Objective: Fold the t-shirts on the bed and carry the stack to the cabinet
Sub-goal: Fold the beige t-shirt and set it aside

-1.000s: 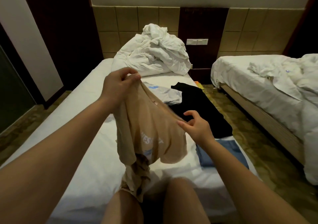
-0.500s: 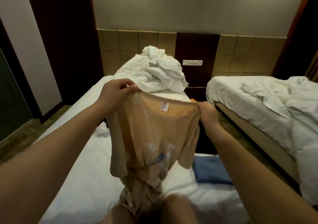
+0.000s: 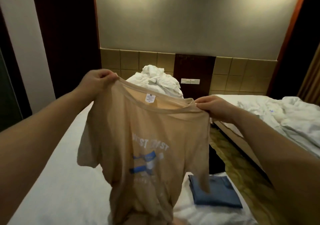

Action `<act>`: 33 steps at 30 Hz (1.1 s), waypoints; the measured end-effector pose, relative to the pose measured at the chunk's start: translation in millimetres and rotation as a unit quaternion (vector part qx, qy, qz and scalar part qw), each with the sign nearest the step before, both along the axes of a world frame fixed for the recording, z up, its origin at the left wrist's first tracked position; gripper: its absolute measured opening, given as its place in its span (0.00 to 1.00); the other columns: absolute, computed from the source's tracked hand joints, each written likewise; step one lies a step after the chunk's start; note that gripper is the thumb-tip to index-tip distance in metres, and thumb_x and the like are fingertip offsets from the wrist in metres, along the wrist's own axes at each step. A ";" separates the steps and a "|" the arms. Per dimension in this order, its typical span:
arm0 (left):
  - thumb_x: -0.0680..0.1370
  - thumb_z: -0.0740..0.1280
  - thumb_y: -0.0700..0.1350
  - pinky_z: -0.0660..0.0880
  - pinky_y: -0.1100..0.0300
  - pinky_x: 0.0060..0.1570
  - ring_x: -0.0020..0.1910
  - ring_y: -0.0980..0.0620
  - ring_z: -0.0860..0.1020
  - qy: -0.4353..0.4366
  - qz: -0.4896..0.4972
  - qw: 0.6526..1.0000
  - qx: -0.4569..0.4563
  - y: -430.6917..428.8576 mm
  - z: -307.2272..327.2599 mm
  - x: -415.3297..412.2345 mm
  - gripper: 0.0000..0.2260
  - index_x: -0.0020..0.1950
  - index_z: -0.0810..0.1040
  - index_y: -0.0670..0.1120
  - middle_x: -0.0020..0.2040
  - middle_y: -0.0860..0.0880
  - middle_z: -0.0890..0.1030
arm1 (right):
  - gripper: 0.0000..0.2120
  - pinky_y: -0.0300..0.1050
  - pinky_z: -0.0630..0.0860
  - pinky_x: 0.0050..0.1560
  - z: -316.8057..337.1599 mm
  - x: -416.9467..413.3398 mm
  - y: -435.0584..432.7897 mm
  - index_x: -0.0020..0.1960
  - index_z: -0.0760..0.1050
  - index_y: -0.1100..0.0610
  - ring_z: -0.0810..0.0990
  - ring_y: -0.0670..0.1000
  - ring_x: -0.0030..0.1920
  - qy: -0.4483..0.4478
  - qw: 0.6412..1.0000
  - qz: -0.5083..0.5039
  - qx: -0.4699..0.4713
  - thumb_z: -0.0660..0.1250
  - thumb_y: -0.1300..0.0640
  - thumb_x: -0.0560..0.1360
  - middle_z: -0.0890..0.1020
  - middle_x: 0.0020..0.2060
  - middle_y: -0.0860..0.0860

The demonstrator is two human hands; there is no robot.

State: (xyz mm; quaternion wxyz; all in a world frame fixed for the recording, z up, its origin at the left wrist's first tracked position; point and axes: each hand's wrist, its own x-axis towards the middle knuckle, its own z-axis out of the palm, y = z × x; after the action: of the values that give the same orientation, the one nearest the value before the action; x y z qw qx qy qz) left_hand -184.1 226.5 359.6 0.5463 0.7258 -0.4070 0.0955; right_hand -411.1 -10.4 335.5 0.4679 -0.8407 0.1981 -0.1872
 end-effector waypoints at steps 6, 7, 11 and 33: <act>0.80 0.60 0.45 0.68 0.72 0.36 0.42 0.56 0.72 -0.029 -0.003 0.999 0.046 5.2 15.8 -5.1 0.09 0.53 0.78 0.45 0.41 0.52 0.74 | 0.12 0.44 0.69 0.45 41.7 18.1 8.9 0.54 0.77 0.61 0.76 0.52 0.48 -0.156 0.924 -0.179 -0.301 0.58 0.56 0.80 0.80 0.48 0.56; 0.80 0.60 0.45 0.66 0.72 0.38 0.42 0.58 0.71 -0.055 0.025 0.997 0.040 9.2 20.1 -1.5 0.09 0.54 0.78 0.45 0.41 0.54 0.74 | 0.12 0.45 0.69 0.46 44.5 21.1 10.1 0.54 0.77 0.60 0.77 0.54 0.48 -0.129 0.908 -0.177 -0.357 0.57 0.55 0.80 0.80 0.49 0.57; 0.79 0.62 0.46 0.66 0.76 0.35 0.37 0.64 0.72 -0.076 0.069 0.987 -0.121 27.0 55.2 4.0 0.09 0.53 0.79 0.44 0.39 0.56 0.74 | 0.14 0.47 0.64 0.49 96.3 11.1 20.0 0.56 0.76 0.64 0.76 0.61 0.55 -0.262 0.836 -0.260 -0.405 0.57 0.56 0.81 0.79 0.54 0.63; 0.67 0.68 0.56 0.74 0.64 0.35 0.37 0.55 0.77 0.091 -0.161 0.975 0.121 54.2 63.4 -5.4 0.12 0.42 0.81 0.48 0.38 0.51 0.79 | 0.09 0.35 0.71 0.41 94.5 -26.5 9.3 0.51 0.80 0.53 0.76 0.47 0.44 -0.158 0.955 -0.119 -0.222 0.62 0.51 0.78 0.80 0.42 0.48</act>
State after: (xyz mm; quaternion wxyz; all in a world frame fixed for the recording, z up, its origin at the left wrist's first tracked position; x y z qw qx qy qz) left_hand -189.5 280.7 423.0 0.4971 0.7171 -0.4760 -0.1098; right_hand -437.7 -1.0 430.0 0.2694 -0.8532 0.1740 -0.4114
